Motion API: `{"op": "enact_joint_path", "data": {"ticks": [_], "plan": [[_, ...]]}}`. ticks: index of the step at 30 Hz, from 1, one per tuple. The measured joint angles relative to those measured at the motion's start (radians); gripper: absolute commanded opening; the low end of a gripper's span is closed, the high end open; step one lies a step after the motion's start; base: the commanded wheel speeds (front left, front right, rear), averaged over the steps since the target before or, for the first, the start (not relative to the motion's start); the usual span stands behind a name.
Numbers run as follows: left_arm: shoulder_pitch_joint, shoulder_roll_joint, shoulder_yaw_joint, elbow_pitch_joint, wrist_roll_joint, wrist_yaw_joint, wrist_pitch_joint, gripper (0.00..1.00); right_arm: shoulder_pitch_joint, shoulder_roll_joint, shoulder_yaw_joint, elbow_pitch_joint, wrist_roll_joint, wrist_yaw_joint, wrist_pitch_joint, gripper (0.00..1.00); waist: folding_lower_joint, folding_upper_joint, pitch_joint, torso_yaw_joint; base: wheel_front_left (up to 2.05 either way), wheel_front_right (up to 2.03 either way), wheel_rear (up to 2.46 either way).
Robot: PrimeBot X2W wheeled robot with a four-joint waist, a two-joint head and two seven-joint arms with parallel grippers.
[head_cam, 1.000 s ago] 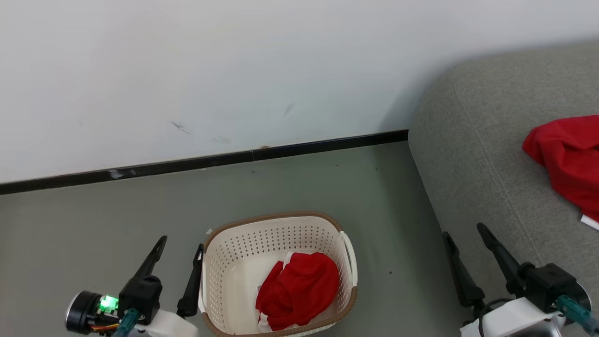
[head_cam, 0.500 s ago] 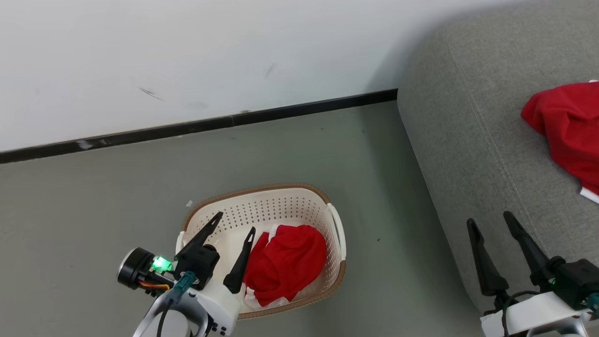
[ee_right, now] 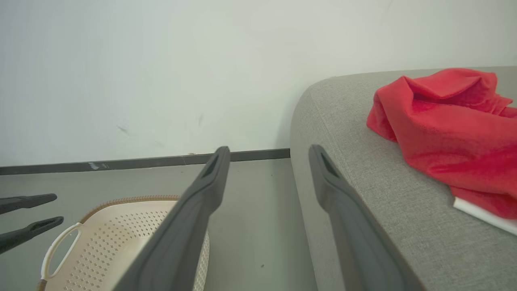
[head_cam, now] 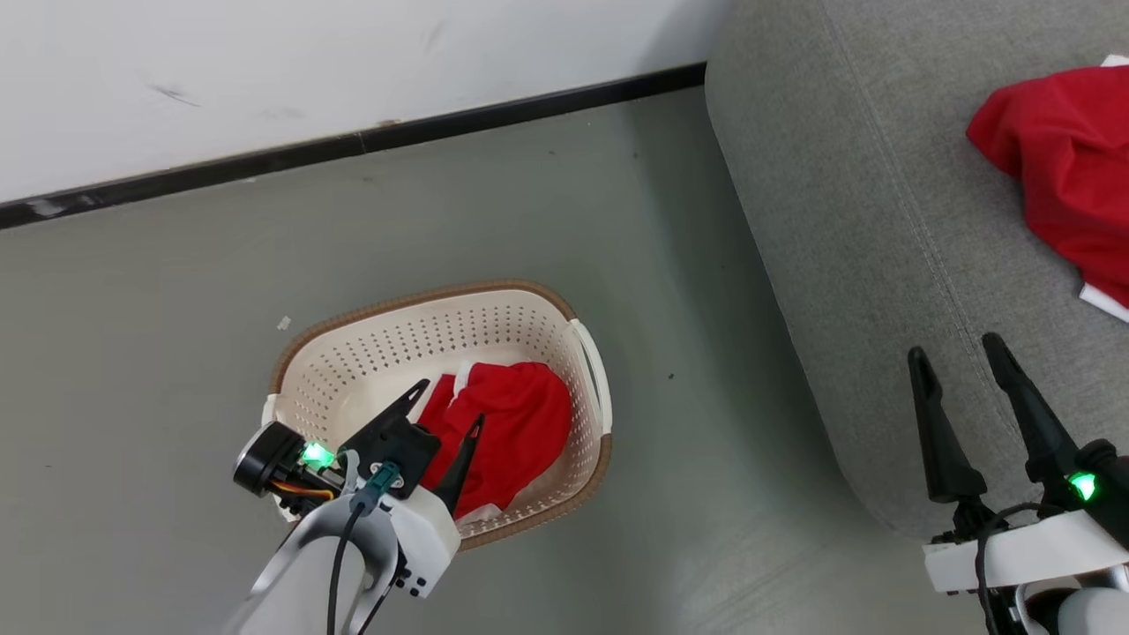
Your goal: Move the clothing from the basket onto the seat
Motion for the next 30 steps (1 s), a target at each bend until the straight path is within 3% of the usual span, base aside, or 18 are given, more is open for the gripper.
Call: {"op": "enact_joint_path", "data": {"ticks": [30], "plan": [[-0.227, 0.051, 0.003, 0.254, 0.082, 0.028, 0.034, 1.0, -0.187, 0.017, 0.075, -0.02, 0.07, 0.0, 0.0, 1.0, 0.0, 0.0, 0.297, -0.17, 0.0, 0.0, 0.0]]}}
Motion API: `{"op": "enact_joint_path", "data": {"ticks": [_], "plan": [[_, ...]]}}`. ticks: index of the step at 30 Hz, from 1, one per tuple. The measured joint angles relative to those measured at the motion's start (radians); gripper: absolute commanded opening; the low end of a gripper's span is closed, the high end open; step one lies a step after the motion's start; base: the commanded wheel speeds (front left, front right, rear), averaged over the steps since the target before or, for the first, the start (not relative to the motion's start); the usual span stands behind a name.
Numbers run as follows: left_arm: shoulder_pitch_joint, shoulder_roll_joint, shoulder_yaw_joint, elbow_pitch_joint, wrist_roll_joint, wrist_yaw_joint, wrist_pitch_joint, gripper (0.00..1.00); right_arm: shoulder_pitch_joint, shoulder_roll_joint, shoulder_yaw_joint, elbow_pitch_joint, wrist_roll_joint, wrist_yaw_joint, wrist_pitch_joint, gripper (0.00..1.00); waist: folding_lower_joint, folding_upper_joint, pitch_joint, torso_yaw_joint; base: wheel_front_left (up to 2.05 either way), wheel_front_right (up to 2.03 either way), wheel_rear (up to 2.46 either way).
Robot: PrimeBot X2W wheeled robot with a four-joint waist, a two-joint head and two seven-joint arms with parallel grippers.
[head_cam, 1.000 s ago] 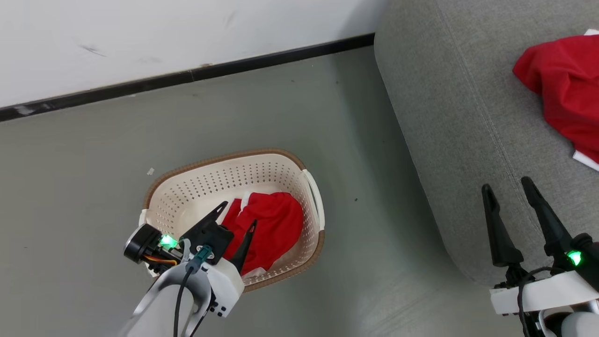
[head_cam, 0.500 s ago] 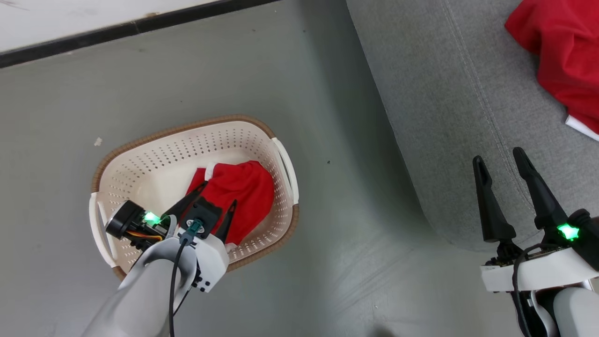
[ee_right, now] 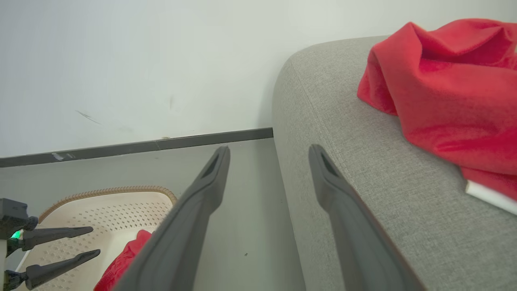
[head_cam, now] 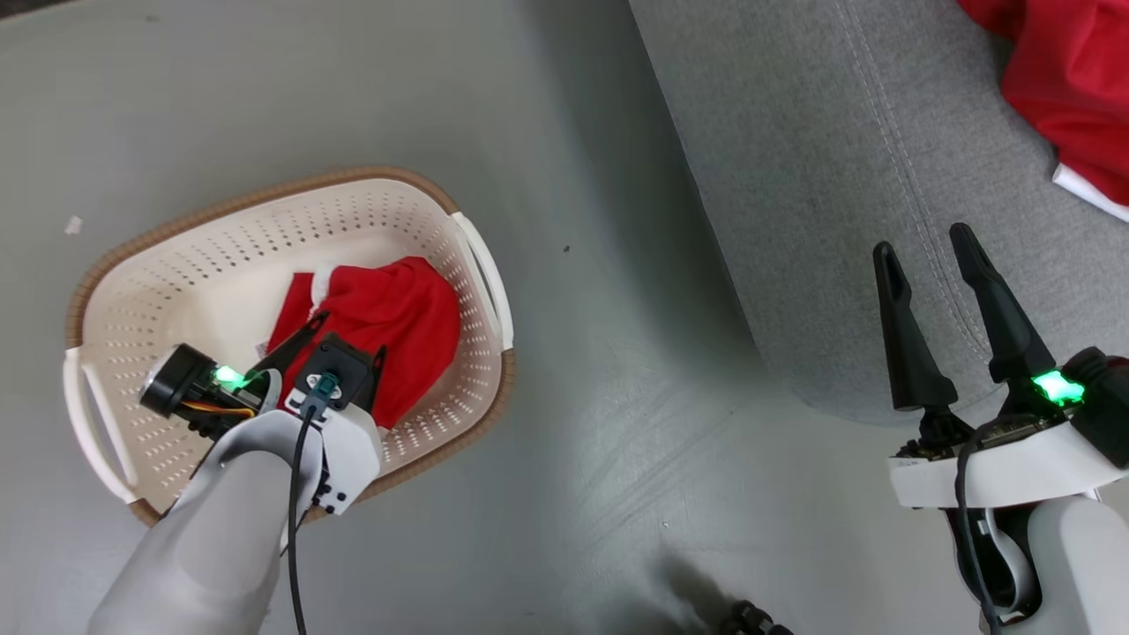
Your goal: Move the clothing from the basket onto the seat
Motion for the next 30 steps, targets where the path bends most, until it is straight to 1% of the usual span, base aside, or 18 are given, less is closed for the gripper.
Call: {"op": "enact_joint_path", "data": {"ticks": [1, 4, 11, 16, 21, 30], "plan": [[-0.015, 0.009, -0.001, 0.019, 0.015, 0.0, 0.004, 1.0, -0.016, 0.001, 0.003, 0.002, 0.01, 0.0, 0.0, 1.0, 0.0, 0.0, 0.024, -0.015, 0.0, 0.0, 0.0], [-0.03, 0.016, -0.001, 0.039, 0.018, 0.004, 0.005, 1.0, -0.032, 0.002, 0.007, 0.008, 0.011, 0.0, 0.0, 1.0, 0.0, 0.0, 0.048, -0.031, 0.0, 0.0, 0.0], [-0.065, 0.018, 0.0, 0.071, 0.025, 0.016, 0.009, 1.0, -0.072, 0.006, 0.022, 0.016, 0.021, 0.0, 0.0, 1.0, 0.0, 0.0, 0.101, -0.062, 0.0, 0.0, 0.0], [-0.088, 0.031, 0.005, 0.096, 0.03, 0.019, 0.016, 1.0, -0.1, 0.009, 0.038, 0.021, 0.028, 0.0, 0.0, 1.0, 0.0, 0.0, 0.135, -0.079, 0.0, 0.0, 0.0], [-0.118, 0.05, 0.013, 0.117, 0.035, 0.033, 0.017, 1.0, -0.12, 0.011, 0.047, 0.025, 0.031, 0.0, 0.0, 1.0, 0.0, 0.0, 0.166, -0.092, 0.0, 0.0, 0.0], [-0.162, 0.065, 0.022, 0.165, 0.043, 0.059, 0.032, 1.0, -0.16, 0.015, 0.052, 0.033, 0.035, 0.0, 0.0, 1.0, 0.0, 0.0, 0.219, -0.115, 0.0, 0.0, 0.0]]}}
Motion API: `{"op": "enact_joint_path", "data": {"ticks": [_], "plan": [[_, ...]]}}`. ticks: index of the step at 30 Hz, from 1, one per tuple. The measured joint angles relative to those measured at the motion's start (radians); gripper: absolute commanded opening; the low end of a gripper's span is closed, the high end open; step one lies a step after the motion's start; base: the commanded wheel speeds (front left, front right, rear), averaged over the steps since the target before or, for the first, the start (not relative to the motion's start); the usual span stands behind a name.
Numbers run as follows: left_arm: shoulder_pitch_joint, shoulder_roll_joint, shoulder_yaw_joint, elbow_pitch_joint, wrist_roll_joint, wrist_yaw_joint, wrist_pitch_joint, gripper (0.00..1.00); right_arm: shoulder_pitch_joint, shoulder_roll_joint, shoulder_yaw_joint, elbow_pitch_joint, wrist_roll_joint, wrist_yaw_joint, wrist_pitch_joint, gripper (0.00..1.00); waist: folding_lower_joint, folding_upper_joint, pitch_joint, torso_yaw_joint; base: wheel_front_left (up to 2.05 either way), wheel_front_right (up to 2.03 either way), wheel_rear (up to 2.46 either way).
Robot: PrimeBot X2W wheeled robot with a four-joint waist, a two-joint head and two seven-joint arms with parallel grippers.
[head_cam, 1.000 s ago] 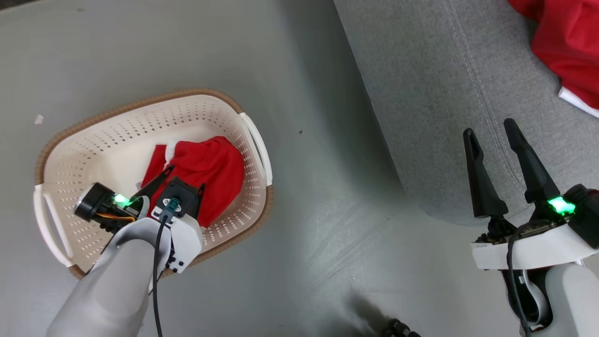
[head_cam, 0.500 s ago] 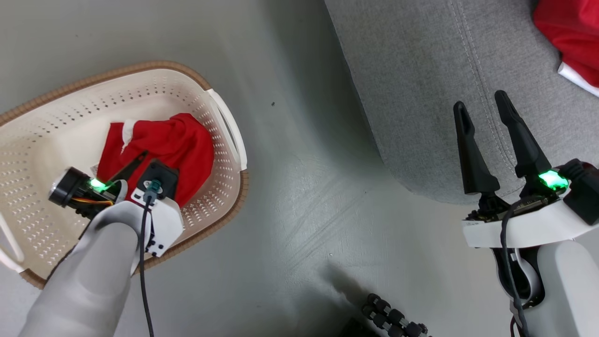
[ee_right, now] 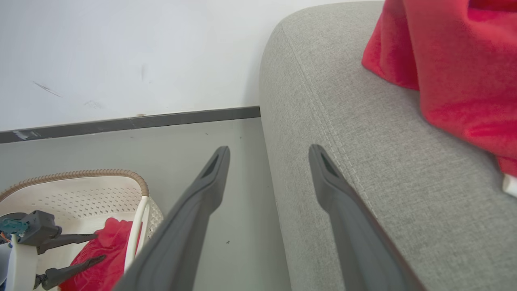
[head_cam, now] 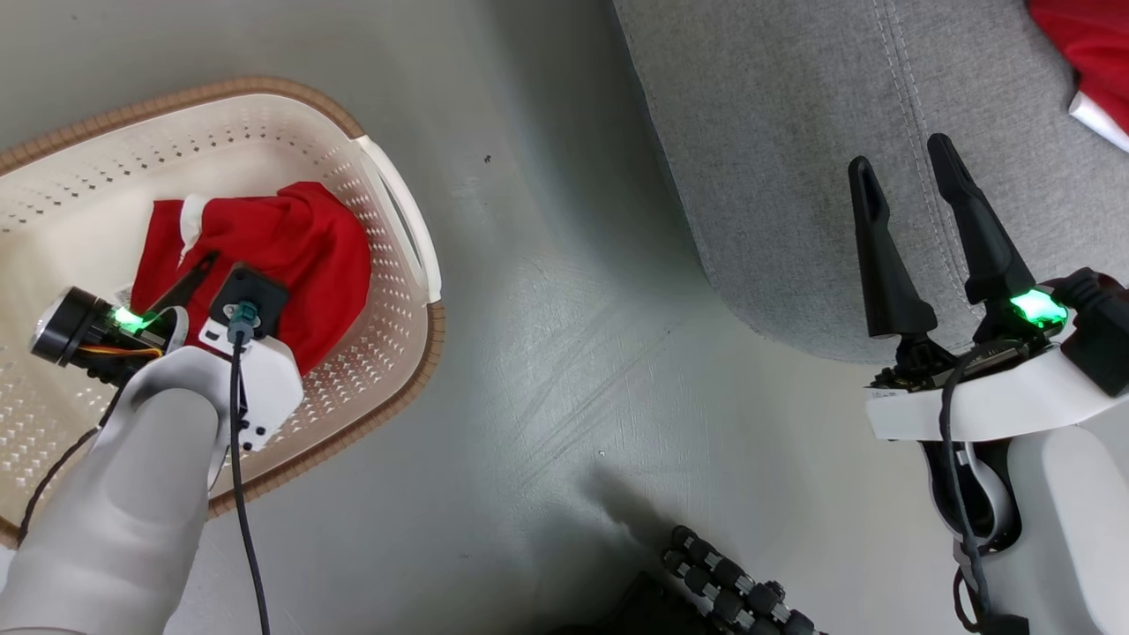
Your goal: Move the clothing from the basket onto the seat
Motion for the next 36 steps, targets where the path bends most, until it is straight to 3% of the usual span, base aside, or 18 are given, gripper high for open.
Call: {"op": "enact_joint_path", "data": {"ticks": [10, 11, 16, 36], "plan": [[-0.034, 0.005, 0.006, 0.047, 0.01, 0.029, 0.02, 1.0, -0.04, 0.002, 0.009, 0.013, 0.0, 0.0, 0.0, 1.0, 0.0, 0.0, 0.034, -0.01, 0.0, 0.0, 0.0], [-0.034, 0.005, 0.004, 0.053, 0.01, 0.029, 0.02, 0.93, -0.04, 0.003, 0.01, 0.015, 0.001, 0.0, 0.0, 1.0, 0.0, 0.0, 0.036, -0.011, 0.0, 0.0, 0.0], [-0.034, -0.009, 0.002, 0.072, 0.009, 0.029, 0.02, 0.0, -0.047, 0.005, 0.01, 0.023, 0.007, 0.0, 0.0, 1.0, 0.0, 0.0, 0.04, -0.011, 0.0, 0.0, 0.0], [-0.045, -0.043, 0.026, 0.03, -0.021, 0.057, -0.12, 0.0, -0.103, 0.007, -0.004, 0.036, 0.007, 0.0, 0.0, 1.0, 0.0, 0.0, -0.007, 0.038, 0.0, 0.0, 0.0]]}}
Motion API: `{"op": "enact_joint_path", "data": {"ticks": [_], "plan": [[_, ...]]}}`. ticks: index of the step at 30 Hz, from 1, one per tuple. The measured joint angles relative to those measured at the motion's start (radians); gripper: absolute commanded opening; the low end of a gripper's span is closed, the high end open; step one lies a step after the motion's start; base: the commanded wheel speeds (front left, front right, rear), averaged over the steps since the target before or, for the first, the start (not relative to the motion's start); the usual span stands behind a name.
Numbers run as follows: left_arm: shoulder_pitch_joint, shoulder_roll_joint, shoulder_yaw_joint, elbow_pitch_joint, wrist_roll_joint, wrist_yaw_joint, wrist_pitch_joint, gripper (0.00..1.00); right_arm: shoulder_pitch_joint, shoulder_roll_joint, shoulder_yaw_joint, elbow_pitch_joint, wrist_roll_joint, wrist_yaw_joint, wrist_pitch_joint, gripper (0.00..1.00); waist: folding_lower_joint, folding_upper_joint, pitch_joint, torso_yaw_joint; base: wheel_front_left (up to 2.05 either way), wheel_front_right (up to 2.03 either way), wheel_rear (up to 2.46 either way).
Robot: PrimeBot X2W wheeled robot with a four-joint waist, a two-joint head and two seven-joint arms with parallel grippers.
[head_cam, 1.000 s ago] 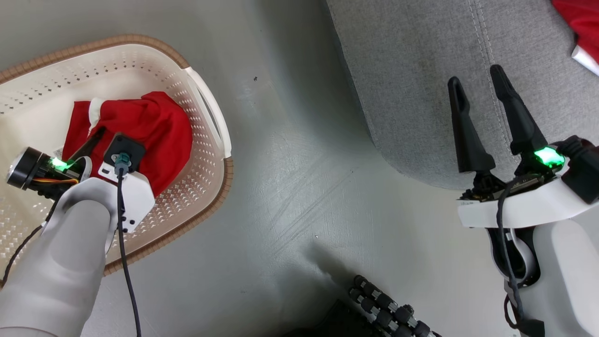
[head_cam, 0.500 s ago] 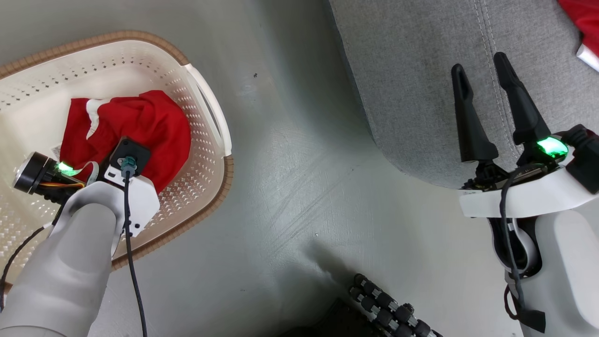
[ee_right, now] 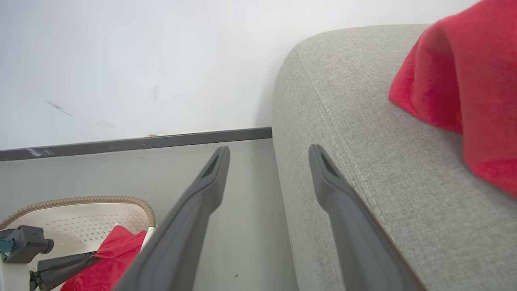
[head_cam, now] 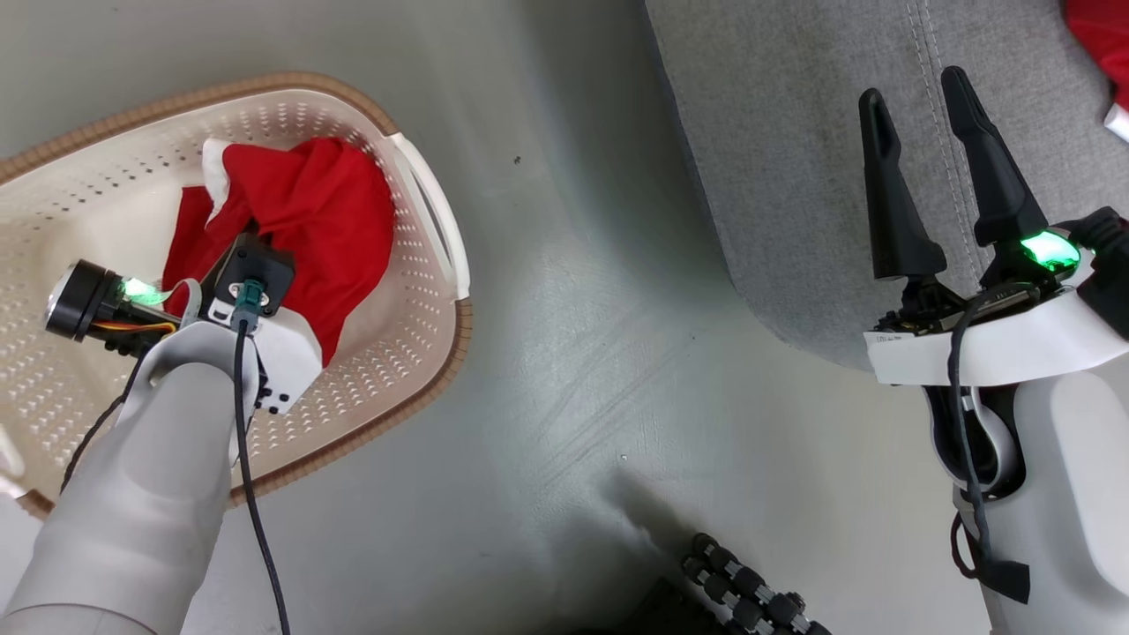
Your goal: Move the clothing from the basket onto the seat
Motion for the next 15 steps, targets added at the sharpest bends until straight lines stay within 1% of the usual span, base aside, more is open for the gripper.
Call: {"op": "enact_joint_path", "data": {"ticks": [7, 15], "plan": [[0.033, -0.011, 0.018, -0.049, -0.028, 0.014, -0.046, 0.0, -0.016, -0.005, -0.006, 0.016, -0.012, 0.0, 0.0, 1.0, 0.0, 0.0, -0.036, 0.032, 0.0, 0.0, 0.0], [0.084, -0.035, 0.038, -0.142, -0.056, 0.036, -0.063, 0.0, -0.018, -0.038, -0.004, 0.028, -0.025, 0.0, 0.0, 1.0, 0.0, 0.0, -0.09, 0.076, 0.0, 0.0, 0.0]]}}
